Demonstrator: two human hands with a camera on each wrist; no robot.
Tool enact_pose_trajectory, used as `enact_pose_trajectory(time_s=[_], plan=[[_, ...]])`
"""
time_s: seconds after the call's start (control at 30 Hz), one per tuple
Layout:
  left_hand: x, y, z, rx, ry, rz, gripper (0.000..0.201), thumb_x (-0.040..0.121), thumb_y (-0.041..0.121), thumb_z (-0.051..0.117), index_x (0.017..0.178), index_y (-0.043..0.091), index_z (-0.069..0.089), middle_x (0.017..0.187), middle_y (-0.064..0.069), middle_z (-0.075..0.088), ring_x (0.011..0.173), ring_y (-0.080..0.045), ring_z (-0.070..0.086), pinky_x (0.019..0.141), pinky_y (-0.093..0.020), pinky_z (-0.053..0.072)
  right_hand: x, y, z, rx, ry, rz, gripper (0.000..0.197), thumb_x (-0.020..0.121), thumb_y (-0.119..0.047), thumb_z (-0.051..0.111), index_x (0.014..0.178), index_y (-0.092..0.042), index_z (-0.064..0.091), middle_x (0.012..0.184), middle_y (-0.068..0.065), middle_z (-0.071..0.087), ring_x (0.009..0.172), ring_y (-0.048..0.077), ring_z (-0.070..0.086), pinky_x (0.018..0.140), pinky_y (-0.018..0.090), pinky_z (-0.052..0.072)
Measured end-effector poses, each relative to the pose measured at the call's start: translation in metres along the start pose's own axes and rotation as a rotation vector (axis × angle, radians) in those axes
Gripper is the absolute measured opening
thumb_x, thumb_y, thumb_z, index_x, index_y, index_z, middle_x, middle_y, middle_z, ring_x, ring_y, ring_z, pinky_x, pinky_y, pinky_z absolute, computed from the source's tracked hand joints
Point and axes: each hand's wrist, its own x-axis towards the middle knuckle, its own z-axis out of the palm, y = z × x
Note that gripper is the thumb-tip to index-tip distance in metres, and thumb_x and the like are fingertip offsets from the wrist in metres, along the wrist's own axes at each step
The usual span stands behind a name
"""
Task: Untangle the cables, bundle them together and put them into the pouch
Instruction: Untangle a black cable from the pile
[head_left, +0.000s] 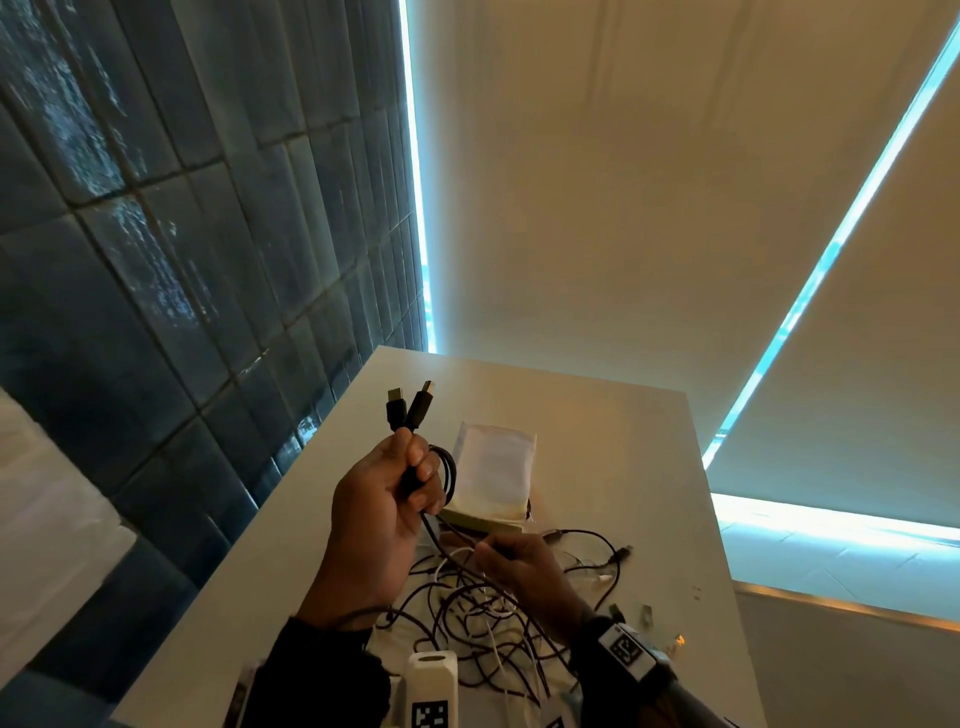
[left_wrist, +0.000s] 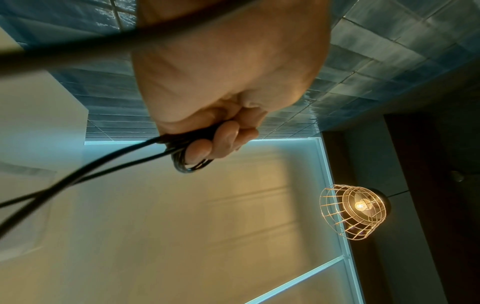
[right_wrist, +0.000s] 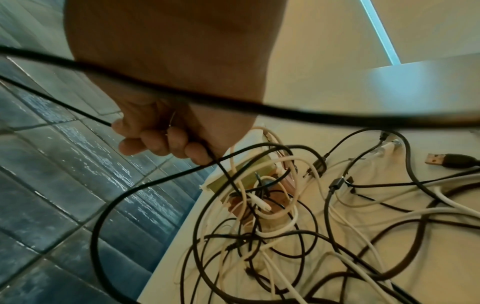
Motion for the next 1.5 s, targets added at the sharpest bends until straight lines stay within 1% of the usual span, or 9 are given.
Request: enact_pose_trajectory(time_s=[0.27, 0.4, 0.57, 0.8, 0.97, 1.07, 1.2, 1.33, 1.5], plan=[[-0.001, 0.007, -0.003, 0.042, 0.023, 0.026, 0.036, 0.101, 0.024, 0.032, 0.069, 0.013, 0.043, 0.06, 0.0, 0.039, 0.047, -0.01, 0.029, 0.047, -0.022, 0.031, 0.002, 0.019, 0.005, -0.057, 0.04, 0.013, 0.035, 0.096, 0.003, 0.051, 0.07, -0.02, 0.061, 0.06, -0.027, 0.063, 0.059, -0.012, 0.056, 0.056, 0.007, 0.041], [-0.003, 0.006, -0.004, 0.165, 0.069, 0.058, 0.035, 0.101, 0.022, 0.033, 0.07, 0.012, 0.044, 0.062, -0.002, 0.04, 0.048, -0.011, 0.031, 0.054, -0.028, 0.026, 0.013, 0.022, -0.002, -0.166, 0.181, 0.014, 0.027, 0.09, -0.013, 0.064, 0.065, -0.021, 0.066, 0.057, -0.017, 0.063, 0.057, -0.006, 0.054, 0.059, 0.015, 0.042], [0.001, 0.005, -0.005, 0.227, 0.126, 0.033, 0.036, 0.102, 0.018, 0.032, 0.07, 0.01, 0.044, 0.062, -0.004, 0.045, 0.053, -0.016, 0.038, 0.054, -0.028, 0.03, 0.021, -0.028, -0.005, 0.127, 0.288, -0.074, 0.014, 0.087, -0.009, 0.067, 0.077, 0.001, 0.067, 0.064, 0.0, 0.063, 0.058, 0.007, 0.058, 0.057, 0.022, 0.048], [0.008, -0.012, -0.005, 0.268, 0.194, -0.068, 0.035, 0.102, 0.017, 0.033, 0.071, 0.01, 0.046, 0.078, -0.015, 0.063, 0.068, -0.023, 0.057, 0.058, -0.03, 0.036, 0.009, -0.084, 0.003, 0.275, 0.173, -0.278, 0.009, 0.089, -0.006, 0.064, 0.081, -0.003, 0.064, 0.066, -0.003, 0.058, 0.056, 0.007, 0.047, 0.053, 0.02, 0.041], [0.009, -0.011, -0.003, 0.071, 0.122, -0.129, 0.035, 0.102, 0.021, 0.033, 0.072, 0.01, 0.047, 0.087, -0.018, 0.067, 0.081, -0.027, 0.063, 0.065, -0.03, 0.052, 0.0, -0.084, 0.009, 0.312, 0.02, -0.254, 0.005, 0.088, -0.009, 0.067, 0.084, -0.009, 0.067, 0.078, 0.009, 0.066, 0.069, 0.029, 0.056, 0.066, 0.052, 0.048], [0.008, -0.007, -0.002, -0.085, 0.066, -0.119, 0.035, 0.102, 0.023, 0.033, 0.072, 0.01, 0.045, 0.075, -0.012, 0.056, 0.079, -0.027, 0.061, 0.08, -0.038, 0.048, 0.0, -0.075, 0.008, 0.284, -0.001, -0.226, 0.004, 0.084, -0.008, 0.07, 0.081, -0.008, 0.068, 0.079, 0.013, 0.064, 0.073, 0.03, 0.055, 0.069, 0.042, 0.047], [0.007, -0.005, 0.0, -0.132, 0.042, -0.067, 0.034, 0.1, 0.022, 0.034, 0.07, 0.011, 0.044, 0.068, -0.005, 0.045, 0.065, -0.02, 0.05, 0.072, -0.036, 0.042, 0.001, -0.06, -0.001, 0.302, 0.016, -0.17, 0.009, 0.085, -0.005, 0.067, 0.078, -0.008, 0.071, 0.073, 0.004, 0.067, 0.068, 0.015, 0.06, 0.065, 0.025, 0.05], [0.004, -0.005, 0.001, -0.092, 0.03, -0.007, 0.032, 0.098, 0.023, 0.035, 0.069, 0.013, 0.044, 0.065, -0.003, 0.045, 0.054, -0.014, 0.041, 0.063, -0.032, 0.034, 0.004, -0.035, -0.004, 0.233, 0.025, -0.12, 0.013, 0.085, -0.022, 0.068, 0.078, -0.014, 0.074, 0.078, 0.011, 0.07, 0.076, 0.025, 0.062, 0.074, 0.034, 0.052], [0.001, -0.002, -0.002, -0.083, 0.029, 0.026, 0.033, 0.098, 0.023, 0.035, 0.068, 0.013, 0.044, 0.064, -0.002, 0.043, 0.051, -0.012, 0.035, 0.059, -0.03, 0.03, 0.003, -0.013, -0.001, 0.069, 0.022, -0.093, 0.022, 0.094, -0.013, 0.06, 0.074, -0.013, 0.069, 0.064, -0.009, 0.066, 0.063, 0.002, 0.056, 0.062, 0.017, 0.044]])
